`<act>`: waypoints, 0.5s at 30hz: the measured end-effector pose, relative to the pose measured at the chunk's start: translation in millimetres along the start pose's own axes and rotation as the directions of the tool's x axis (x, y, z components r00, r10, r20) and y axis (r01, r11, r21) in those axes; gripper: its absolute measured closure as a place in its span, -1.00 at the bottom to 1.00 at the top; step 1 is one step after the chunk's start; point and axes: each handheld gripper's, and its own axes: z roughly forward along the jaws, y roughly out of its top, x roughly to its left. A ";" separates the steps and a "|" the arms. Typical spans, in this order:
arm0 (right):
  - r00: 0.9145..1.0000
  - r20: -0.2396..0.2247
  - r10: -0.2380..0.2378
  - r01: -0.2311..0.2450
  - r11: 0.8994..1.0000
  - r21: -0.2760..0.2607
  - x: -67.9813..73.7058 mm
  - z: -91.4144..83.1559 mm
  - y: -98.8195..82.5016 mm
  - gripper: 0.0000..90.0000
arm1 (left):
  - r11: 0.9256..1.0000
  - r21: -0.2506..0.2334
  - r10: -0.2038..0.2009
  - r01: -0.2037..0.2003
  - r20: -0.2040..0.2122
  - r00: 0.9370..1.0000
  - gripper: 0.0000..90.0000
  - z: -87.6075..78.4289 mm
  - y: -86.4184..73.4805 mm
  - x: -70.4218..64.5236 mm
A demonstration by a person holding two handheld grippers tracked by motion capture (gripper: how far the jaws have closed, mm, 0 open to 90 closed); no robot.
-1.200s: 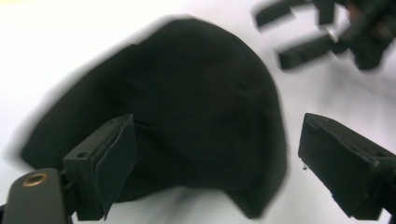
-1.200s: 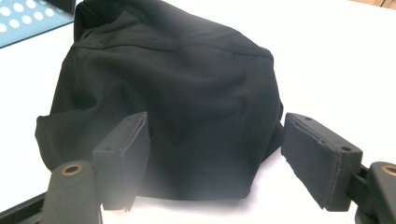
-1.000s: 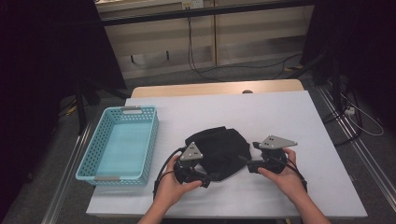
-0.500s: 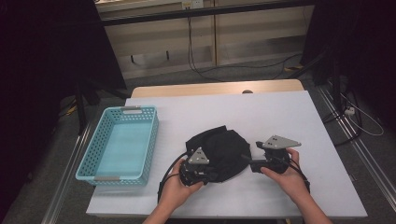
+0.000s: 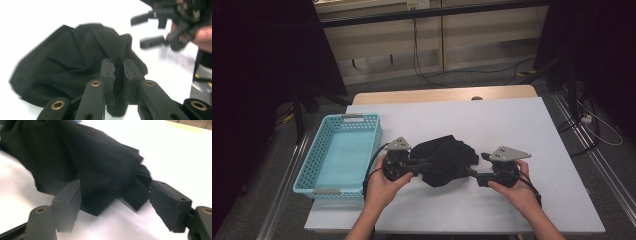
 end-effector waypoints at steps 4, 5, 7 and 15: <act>0.999 -0.038 -0.020 0.020 1.000 0.008 10.3 6.6 1.7 -0.41 | 1.000 -0.026 -0.018 0.018 -0.015 1.000 0.81 -3.6 4.9 6.4; 0.999 -0.048 -0.025 0.025 1.000 0.009 12.9 8.8 2.0 -0.41 | 1.000 -0.026 -0.016 0.016 -0.017 1.000 0.81 -2.7 5.4 7.1; 0.997 -0.073 -0.030 0.031 0.999 0.009 20.1 17.1 3.1 -0.46 | 1.000 -0.026 -0.019 0.018 -0.021 1.000 0.81 0.4 5.4 8.3; 0.993 -0.075 -0.088 0.093 0.994 0.060 32.7 36.7 3.5 -0.40 | 0.999 -0.041 -0.021 0.020 -0.029 0.999 0.81 11.4 3.0 11.9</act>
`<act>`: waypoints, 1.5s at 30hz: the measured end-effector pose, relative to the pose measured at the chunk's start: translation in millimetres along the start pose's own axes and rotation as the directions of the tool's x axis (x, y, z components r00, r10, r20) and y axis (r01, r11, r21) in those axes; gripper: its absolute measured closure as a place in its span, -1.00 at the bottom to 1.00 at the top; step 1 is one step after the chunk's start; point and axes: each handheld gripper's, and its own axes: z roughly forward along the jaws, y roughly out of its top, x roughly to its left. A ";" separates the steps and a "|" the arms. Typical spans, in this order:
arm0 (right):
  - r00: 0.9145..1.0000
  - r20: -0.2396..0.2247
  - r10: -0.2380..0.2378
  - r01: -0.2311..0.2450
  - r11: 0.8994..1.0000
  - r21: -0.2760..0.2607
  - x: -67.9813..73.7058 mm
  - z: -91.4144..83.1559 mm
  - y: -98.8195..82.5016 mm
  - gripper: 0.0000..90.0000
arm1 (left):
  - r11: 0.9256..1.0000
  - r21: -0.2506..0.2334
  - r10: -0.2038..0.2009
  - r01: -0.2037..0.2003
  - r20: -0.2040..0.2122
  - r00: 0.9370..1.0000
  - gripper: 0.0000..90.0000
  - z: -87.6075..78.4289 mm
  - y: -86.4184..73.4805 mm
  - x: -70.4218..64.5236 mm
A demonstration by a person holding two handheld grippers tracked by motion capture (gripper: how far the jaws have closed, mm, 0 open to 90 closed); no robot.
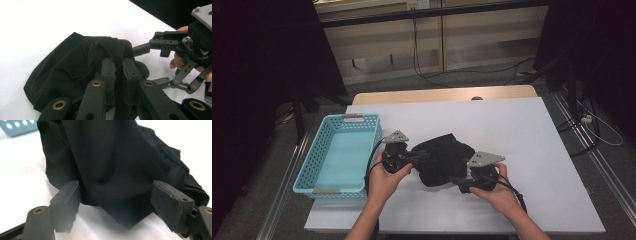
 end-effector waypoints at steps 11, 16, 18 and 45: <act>0.998 0.049 0.049 -0.048 0.999 -0.022 -22.5 -15.8 1.7 0.98 | 0.999 0.034 0.012 -0.012 0.000 1.000 0.81 2.9 -3.4 -0.9; 0.993 0.070 0.094 -0.087 0.992 -0.092 -34.9 -36.1 6.7 0.99 | 1.000 0.021 0.018 -0.019 0.033 0.999 0.81 8.1 -3.3 -2.4; 0.991 0.087 0.099 -0.090 0.991 -0.102 -38.8 -42.4 7.0 0.99 | 0.999 0.026 0.040 -0.041 0.028 0.999 0.77 13.6 -4.2 -4.2; 0.965 0.191 0.178 -0.167 0.983 -0.074 -67.7 -52.9 -12.9 0.98 | 0.975 0.146 0.162 -0.168 0.049 0.986 -0.27 26.0 -42.3 -29.0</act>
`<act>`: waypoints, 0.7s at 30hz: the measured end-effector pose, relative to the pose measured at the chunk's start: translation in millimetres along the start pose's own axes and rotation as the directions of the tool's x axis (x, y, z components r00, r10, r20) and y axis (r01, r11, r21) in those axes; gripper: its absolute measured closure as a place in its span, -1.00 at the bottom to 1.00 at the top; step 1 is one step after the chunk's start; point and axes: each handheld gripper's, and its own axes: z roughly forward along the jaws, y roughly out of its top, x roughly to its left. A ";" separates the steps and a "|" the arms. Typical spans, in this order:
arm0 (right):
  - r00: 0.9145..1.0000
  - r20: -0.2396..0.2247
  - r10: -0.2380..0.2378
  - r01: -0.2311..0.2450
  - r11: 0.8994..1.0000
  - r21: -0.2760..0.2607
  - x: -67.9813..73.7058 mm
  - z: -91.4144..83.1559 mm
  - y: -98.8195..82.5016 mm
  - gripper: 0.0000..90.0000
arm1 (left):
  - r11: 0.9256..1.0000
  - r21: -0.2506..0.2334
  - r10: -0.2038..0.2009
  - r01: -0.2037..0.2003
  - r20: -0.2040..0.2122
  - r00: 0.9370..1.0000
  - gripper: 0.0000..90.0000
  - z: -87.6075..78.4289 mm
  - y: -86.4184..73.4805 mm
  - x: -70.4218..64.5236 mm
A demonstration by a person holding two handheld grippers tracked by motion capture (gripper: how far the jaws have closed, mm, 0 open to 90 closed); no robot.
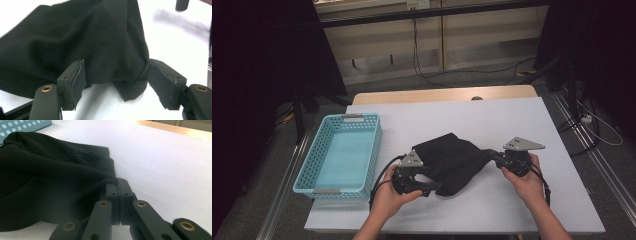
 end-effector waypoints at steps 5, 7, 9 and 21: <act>1.000 0.000 -0.010 0.010 1.000 -0.001 0.7 -0.3 0.2 0.98 | 0.999 0.048 0.008 -0.008 -0.008 1.000 -0.02 14.8 -6.5 -1.2; 1.000 0.003 -0.005 0.005 1.000 -0.004 0.6 -0.7 0.3 0.98 | 0.999 0.048 -0.006 0.006 0.006 1.000 0.24 18.5 -7.0 -1.3; 1.000 0.007 -0.002 0.003 1.000 -0.007 0.4 -1.3 0.2 0.98 | 0.998 0.059 0.004 -0.005 0.010 1.000 0.36 21.3 -6.2 -2.7; 1.000 0.017 0.005 -0.005 1.000 -0.021 -3.0 -5.4 -0.6 0.98 | 0.997 -0.008 -0.075 0.075 0.049 0.996 0.84 -8.9 16.1 2.9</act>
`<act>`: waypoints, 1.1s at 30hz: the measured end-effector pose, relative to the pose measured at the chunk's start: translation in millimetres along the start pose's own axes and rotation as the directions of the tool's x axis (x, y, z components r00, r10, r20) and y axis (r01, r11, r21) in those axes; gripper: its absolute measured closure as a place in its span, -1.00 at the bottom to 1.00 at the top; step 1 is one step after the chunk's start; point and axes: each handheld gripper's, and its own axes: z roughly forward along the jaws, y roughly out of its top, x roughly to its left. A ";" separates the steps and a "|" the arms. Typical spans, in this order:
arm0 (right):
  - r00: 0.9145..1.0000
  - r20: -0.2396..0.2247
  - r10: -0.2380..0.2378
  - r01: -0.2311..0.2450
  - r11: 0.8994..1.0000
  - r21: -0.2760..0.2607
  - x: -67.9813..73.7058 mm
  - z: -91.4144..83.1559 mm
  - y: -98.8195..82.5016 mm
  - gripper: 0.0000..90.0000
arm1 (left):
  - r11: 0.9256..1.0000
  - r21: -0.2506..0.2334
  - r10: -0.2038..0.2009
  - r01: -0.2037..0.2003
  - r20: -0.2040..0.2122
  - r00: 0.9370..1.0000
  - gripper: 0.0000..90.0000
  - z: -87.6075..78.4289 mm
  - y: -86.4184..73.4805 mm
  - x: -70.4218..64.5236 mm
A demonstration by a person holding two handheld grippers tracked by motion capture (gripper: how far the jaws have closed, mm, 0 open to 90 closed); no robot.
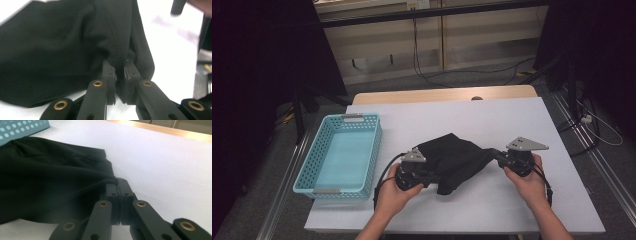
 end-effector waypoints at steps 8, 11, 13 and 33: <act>0.999 -0.015 -0.052 0.052 0.999 -0.015 12.6 1.8 7.3 0.95 | 0.992 -0.113 -0.066 0.060 -0.053 0.996 0.85 -43.6 19.4 18.1; 0.995 -0.015 -0.098 0.098 0.995 -0.008 21.4 6.8 11.0 0.86 | 0.985 -0.140 -0.109 0.098 -0.077 0.991 0.85 -51.9 22.6 30.7; 0.994 -0.007 -0.109 0.109 0.994 0.001 24.2 10.6 11.0 0.80 | 0.982 -0.154 -0.126 0.111 -0.089 0.988 0.85 -54.6 24.6 36.7; 0.987 -0.094 -0.130 0.139 0.985 0.106 41.3 39.8 0.7 0.31 | 0.962 -0.196 -0.222 0.190 -0.153 0.963 0.85 -55.9 31.1 72.1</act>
